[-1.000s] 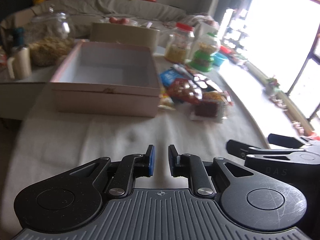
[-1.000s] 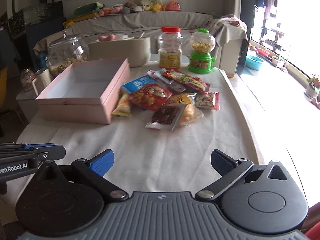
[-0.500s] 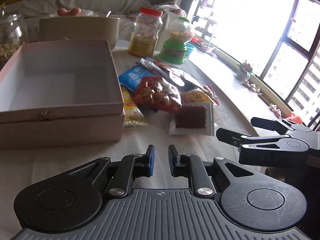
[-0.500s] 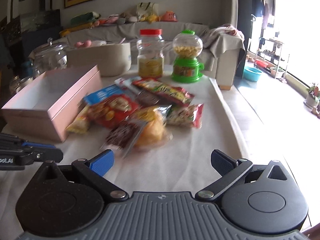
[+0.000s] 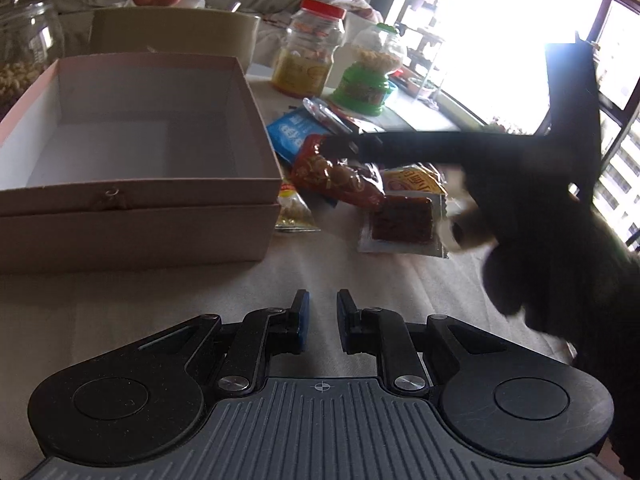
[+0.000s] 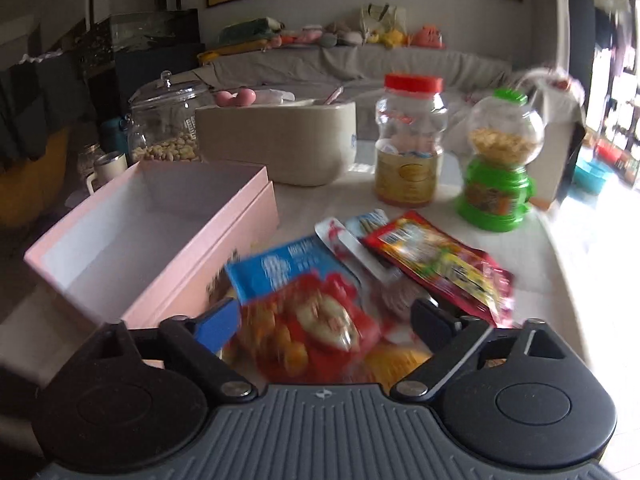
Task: Organize snacks
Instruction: 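Move the right tool to the dark red jerky packet and grasp it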
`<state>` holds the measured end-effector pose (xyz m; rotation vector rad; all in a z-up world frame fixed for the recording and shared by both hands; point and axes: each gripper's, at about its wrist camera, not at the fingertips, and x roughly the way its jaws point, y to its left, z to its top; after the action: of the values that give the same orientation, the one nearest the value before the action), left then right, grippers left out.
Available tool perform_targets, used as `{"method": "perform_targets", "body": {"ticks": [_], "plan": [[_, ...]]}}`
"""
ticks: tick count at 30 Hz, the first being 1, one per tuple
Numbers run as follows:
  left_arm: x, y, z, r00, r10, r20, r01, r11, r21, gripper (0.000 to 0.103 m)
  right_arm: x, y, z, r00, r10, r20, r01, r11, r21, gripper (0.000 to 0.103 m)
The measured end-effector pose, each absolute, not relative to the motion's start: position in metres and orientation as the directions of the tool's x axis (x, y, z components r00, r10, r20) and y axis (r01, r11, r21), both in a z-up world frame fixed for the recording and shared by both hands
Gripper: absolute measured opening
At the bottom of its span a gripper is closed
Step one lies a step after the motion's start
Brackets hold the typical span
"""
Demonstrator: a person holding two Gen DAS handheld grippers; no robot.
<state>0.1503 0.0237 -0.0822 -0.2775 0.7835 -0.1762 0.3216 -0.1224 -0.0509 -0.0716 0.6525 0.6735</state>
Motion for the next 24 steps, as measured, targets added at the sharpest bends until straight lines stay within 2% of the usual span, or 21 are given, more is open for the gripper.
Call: {"method": "perform_targets", "body": {"ticks": [2, 5, 6, 8, 15, 21, 23, 24], "plan": [[0.149, 0.026, -0.084, 0.694, -0.269, -0.668, 0.052, 0.944, -0.326, 0.018, 0.339, -0.116, -0.053, 0.568, 0.568, -0.596, -0.589, 0.786, 0.188, 0.075], [0.147, 0.031, -0.086, 0.691, -0.284, -0.665, 0.045, 0.935, -0.352, 0.018, 0.350, -0.116, -0.053, 0.544, 0.578, -0.608, -0.579, 0.783, 0.226, 0.045], [0.147, 0.033, -0.087, 0.693, -0.282, -0.664, 0.040, 0.934, -0.356, 0.018, 0.348, -0.118, -0.052, 0.518, 0.592, -0.617, -0.592, 0.769, 0.240, 0.039], [0.147, 0.036, -0.089, 0.694, -0.282, -0.662, 0.026, 0.929, -0.369, 0.018, 0.333, -0.126, -0.054, 0.472, 0.617, -0.629, -0.619, 0.740, 0.262, 0.038], [0.151, 0.036, -0.089, 0.693, -0.300, -0.655, 0.030, 0.921, -0.389, 0.018, 0.267, -0.161, -0.072, 0.344, 0.649, -0.679, -0.635, 0.693, 0.341, 0.038], [0.157, 0.020, -0.084, 0.692, -0.317, -0.648, 0.072, 0.924, -0.375, 0.018, 0.228, -0.196, -0.071, 0.392, 0.641, -0.660, -0.612, 0.718, 0.333, 0.040], [0.160, 0.013, -0.081, 0.692, -0.320, -0.648, 0.090, 0.928, -0.362, 0.018, 0.217, -0.207, -0.067, 0.443, 0.624, -0.644, -0.604, 0.738, 0.301, 0.061], [0.162, 0.010, -0.080, 0.693, -0.315, -0.648, 0.096, 0.932, -0.350, 0.018, 0.212, -0.214, -0.066, 0.473, 0.612, -0.634, -0.595, 0.753, 0.281, 0.075]]}}
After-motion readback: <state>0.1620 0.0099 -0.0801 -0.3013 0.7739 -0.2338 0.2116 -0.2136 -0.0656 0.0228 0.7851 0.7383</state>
